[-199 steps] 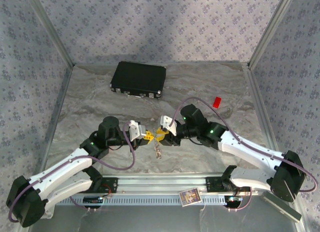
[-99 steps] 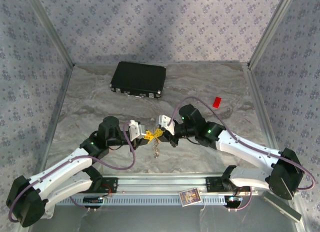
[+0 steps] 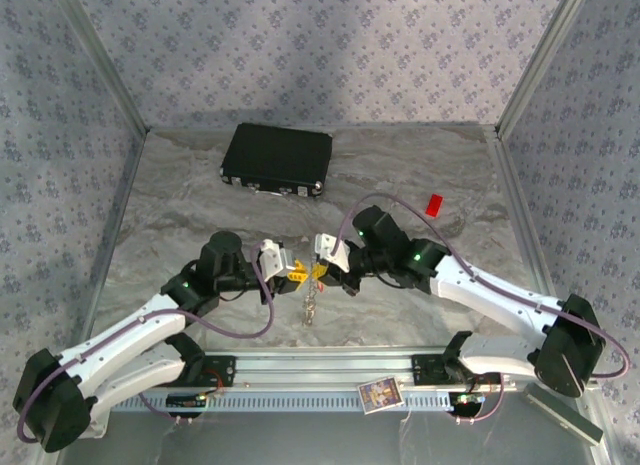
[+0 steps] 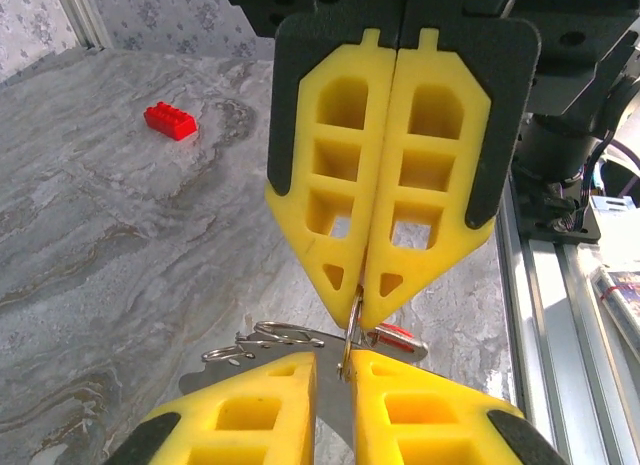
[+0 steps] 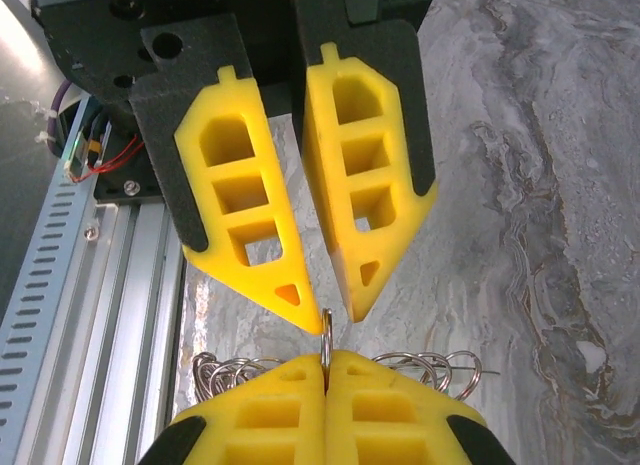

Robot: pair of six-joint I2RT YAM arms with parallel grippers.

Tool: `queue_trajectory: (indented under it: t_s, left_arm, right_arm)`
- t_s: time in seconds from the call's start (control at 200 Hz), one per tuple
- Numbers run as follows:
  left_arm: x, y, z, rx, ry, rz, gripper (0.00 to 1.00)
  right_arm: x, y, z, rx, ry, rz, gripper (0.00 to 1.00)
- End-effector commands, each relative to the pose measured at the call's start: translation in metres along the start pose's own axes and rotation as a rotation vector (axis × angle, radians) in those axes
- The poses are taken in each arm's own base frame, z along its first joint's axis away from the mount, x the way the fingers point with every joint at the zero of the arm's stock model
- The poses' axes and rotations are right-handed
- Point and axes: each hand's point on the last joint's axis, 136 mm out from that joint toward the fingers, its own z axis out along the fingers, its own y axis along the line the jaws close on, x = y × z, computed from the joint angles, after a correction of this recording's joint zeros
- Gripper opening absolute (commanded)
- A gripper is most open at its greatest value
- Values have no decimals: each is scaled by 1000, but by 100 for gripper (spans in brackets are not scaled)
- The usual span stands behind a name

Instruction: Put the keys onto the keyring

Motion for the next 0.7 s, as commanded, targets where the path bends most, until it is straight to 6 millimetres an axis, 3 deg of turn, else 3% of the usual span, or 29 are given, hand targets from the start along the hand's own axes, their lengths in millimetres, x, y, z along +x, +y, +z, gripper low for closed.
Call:
queue_trajectory:
  t_s: [0.0, 0.31, 0.43, 0.54, 0.7]
  left_arm:
    - [-15, -1, 0, 12, -15, 35, 16]
    - [-21, -6, 1, 48, -20, 52, 9]
    - [-18, -5, 1, 37, -20, 60, 0]
    - [-19, -5, 0, 26, -46, 63, 0]
    - [-23, -6, -1, 20, -114, 30, 0]
  right_arm:
    - [-10, 3, -6, -15, 18, -57, 0]
    - [-19, 5, -1, -49, 38, -89, 0]
    - [-21, 2, -3, -33, -3, -56, 0]
    - [-17, -5, -8, 13, -69, 1, 22]
    - [-15, -4, -8, 24, -148, 58, 24]
